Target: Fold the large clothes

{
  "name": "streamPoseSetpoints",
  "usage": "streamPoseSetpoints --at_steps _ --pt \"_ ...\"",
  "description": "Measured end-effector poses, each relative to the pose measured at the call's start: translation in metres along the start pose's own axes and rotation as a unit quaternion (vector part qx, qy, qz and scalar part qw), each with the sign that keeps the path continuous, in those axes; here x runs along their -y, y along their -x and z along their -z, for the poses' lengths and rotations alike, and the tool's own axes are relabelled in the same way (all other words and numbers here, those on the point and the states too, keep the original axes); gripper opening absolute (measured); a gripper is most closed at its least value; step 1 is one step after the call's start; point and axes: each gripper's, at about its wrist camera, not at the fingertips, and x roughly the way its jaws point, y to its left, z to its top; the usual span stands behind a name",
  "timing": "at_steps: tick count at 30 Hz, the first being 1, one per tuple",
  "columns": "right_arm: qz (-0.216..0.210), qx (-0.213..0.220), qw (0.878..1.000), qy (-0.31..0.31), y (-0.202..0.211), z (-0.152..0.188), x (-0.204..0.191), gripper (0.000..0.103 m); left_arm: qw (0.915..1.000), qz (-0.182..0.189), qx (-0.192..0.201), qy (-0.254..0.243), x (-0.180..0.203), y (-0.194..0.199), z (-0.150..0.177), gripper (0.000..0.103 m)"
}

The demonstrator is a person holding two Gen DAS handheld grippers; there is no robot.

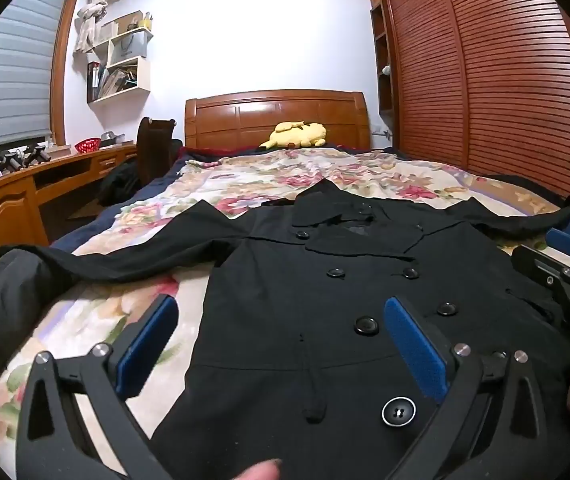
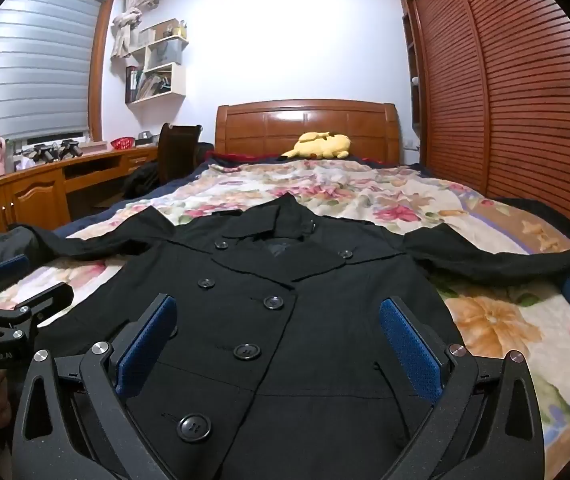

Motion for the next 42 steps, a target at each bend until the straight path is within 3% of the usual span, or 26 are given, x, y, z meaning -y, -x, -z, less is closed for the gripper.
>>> streamPoseSetpoints --at_steps 42 --pt "0.0 0.006 1.0 -0.001 -0.0001 0.0015 0.0006 0.103 0.9999 0.006 0.01 0.005 0.0006 0.0045 -0.0016 0.103"
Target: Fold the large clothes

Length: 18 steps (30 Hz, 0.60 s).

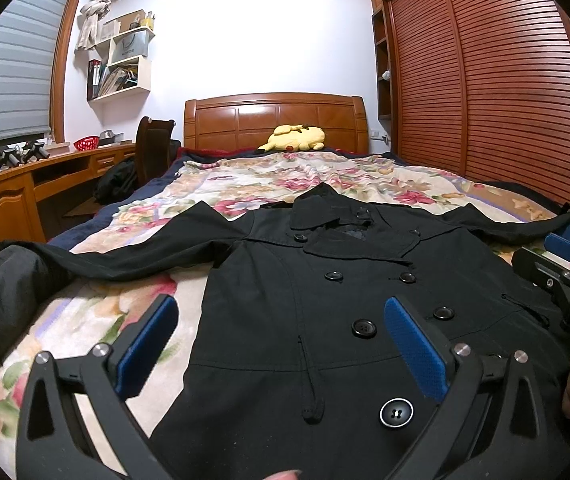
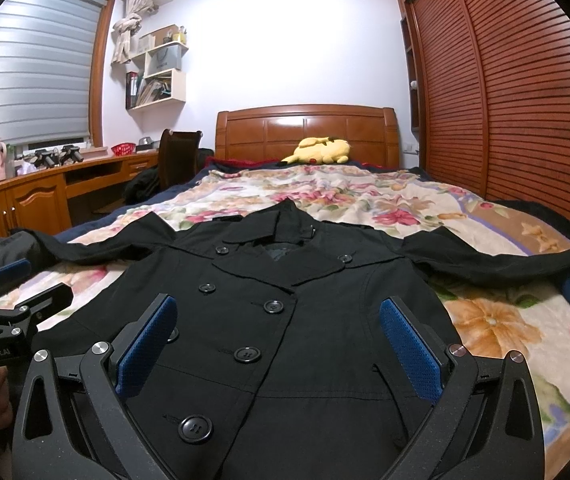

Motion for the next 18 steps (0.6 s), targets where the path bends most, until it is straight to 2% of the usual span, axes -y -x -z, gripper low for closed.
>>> streamPoseSetpoints --at_steps 18 --pt "0.0 0.002 1.0 0.0 0.0002 0.0002 0.0007 0.103 1.0 0.0 0.0 0.001 -0.0005 -0.0015 0.0012 0.103"
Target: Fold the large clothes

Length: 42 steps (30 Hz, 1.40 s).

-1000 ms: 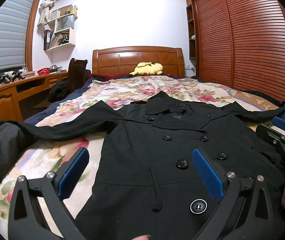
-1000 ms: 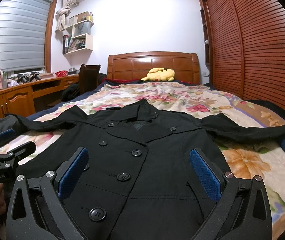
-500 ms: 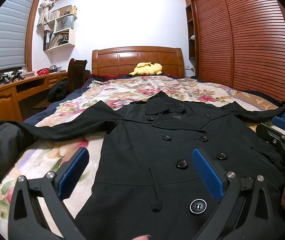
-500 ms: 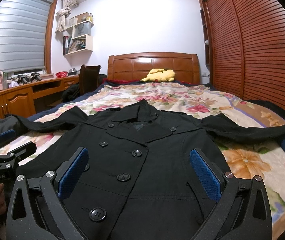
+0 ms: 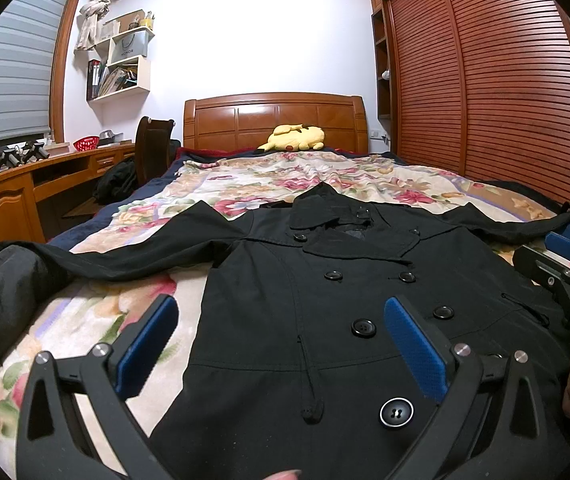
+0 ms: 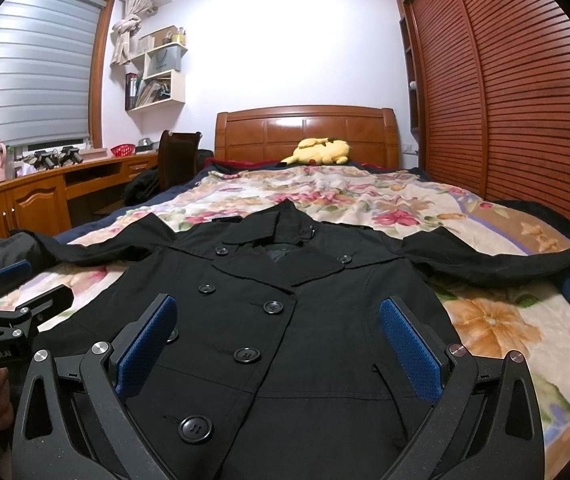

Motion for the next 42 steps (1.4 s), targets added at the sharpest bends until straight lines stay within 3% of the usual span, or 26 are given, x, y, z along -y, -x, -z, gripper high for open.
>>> streamPoseSetpoints --at_steps 34,42 --pt "-0.001 0.001 1.0 -0.001 0.0006 0.0001 -0.0009 0.103 1.0 0.001 0.001 0.0 -0.0005 0.0003 0.0003 0.103" --pt "-0.019 -0.004 1.0 0.005 0.0054 -0.0078 0.0019 0.103 0.9997 0.016 -0.012 0.012 -0.0085 0.0041 -0.0061 0.103"
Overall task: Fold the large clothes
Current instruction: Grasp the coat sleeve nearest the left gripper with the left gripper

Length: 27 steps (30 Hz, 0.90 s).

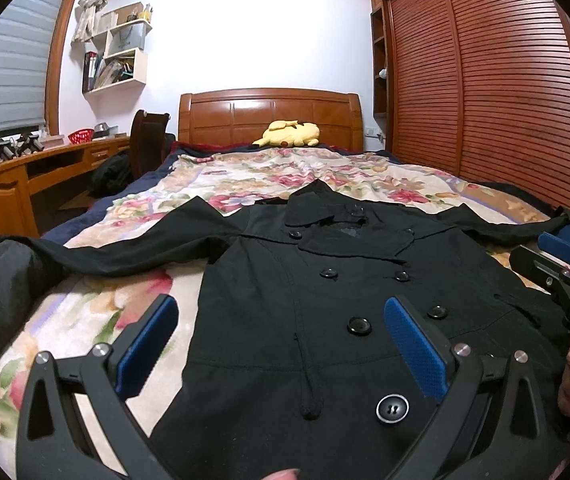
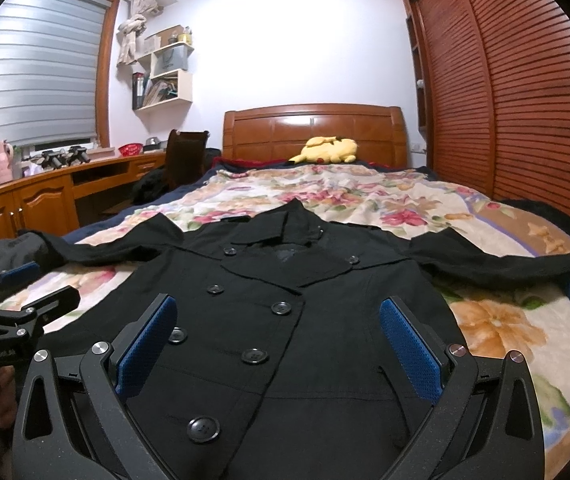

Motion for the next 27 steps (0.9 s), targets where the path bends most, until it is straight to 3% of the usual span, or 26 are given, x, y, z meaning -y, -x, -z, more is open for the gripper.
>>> streamPoseSetpoints --at_steps 9,18,27 --pt "-0.037 -0.03 0.999 0.02 -0.014 -0.011 -0.035 0.103 0.9992 0.003 -0.04 0.001 -0.023 0.01 -0.003 0.103" --pt "-0.068 -0.035 0.996 0.033 -0.021 -0.028 -0.064 0.103 0.9981 -0.014 -0.059 0.014 -0.076 0.021 -0.01 0.103" --pt "-0.098 -0.036 0.994 0.033 -0.041 -0.043 -0.098 0.103 0.9953 -0.076 -0.06 0.005 -0.136 0.024 -0.02 0.103"
